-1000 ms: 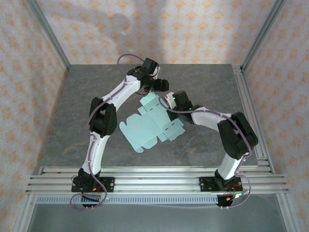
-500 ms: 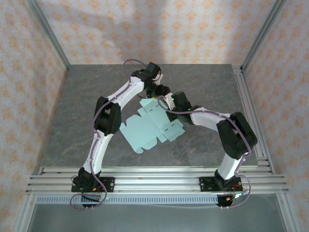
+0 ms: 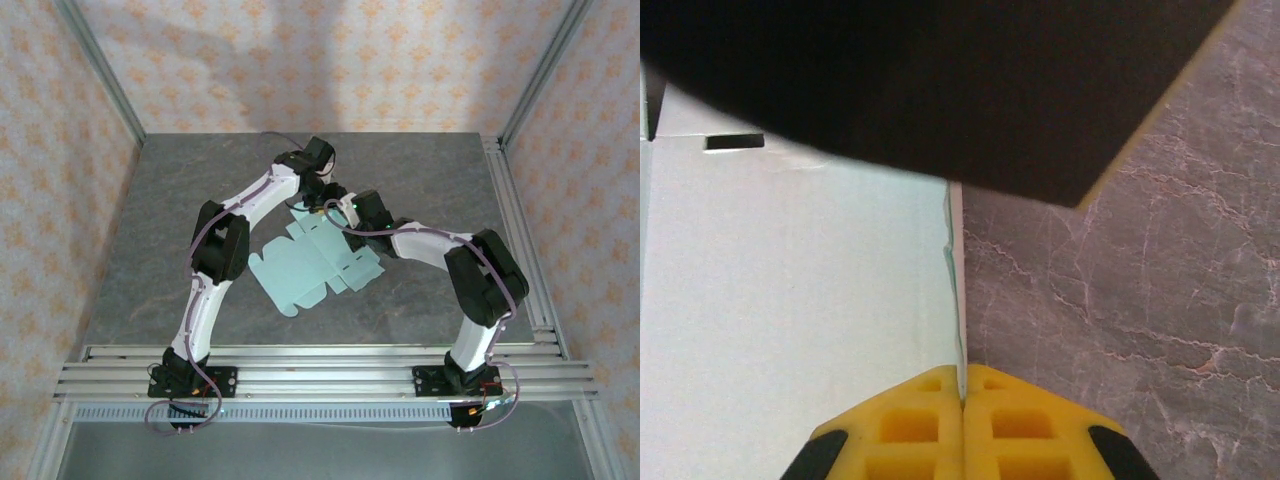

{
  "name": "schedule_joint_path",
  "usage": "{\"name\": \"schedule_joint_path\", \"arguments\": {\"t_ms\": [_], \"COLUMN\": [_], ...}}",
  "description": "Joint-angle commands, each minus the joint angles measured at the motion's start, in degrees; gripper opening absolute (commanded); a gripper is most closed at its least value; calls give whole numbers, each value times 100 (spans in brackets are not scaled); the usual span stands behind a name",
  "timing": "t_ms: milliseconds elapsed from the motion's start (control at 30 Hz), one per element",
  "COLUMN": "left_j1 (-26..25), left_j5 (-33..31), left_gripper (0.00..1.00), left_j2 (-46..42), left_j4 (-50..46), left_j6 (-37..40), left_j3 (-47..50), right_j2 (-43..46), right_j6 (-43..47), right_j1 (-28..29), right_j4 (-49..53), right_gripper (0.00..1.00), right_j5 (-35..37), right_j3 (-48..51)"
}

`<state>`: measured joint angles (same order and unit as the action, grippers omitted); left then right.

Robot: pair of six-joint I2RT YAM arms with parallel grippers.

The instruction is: Fold the paper box

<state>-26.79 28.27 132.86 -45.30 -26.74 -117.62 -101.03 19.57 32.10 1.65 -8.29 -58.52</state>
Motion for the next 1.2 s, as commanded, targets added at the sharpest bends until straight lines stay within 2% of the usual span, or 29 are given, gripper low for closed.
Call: {"name": "schedule_joint_path", "arguments": {"t_ms": [0,133,267,500,633,800,867,900,967,1033,1167], "left_j1": [-127,-137,-138,-143,-144,-162,-160,-161,-161,-166,-161], "left_j5": [-80,-130,-31,64,95,163,174,179,181,201,240], "left_gripper": [52,51,42,30,17,17,25,32,36,36,22], "left_j2": [-336,-504,-612,-496,-463,-435,-424,-423,-419,-405,-372], "left_j4": [243,725,1181,1250,1310,1310,1313,1320,1329,1346,1338], "left_j6": [-647,-1128,-1534,-1848,-1977,-2009,-2010,-2005,-2006,-2019,-2017], "left_j3": [152,645,974,876,877,855,855,854,848,842,803], "right_j2": [-134,-147,-132,-89,-62,-80,-92,-100,-101,-113,-118], "right_j6": [108,135,148,169,171,175,178,178,187,187,187], "right_j1": [133,139,140,145,153,152,148,152,149,150,148], "right_j4": [-54,-83,-83,-77,-95,-88,-82,-71,-52,-51,-48], "right_gripper": [0,0,0,0,0,0,0,0,0,0,0], "right_j5": [159,170,140,88,77,88,88,90,87,93,93], "right_j3": [-234,-239,-230,-182,-159,-177,-186,-203,-220,-229,-230]}}
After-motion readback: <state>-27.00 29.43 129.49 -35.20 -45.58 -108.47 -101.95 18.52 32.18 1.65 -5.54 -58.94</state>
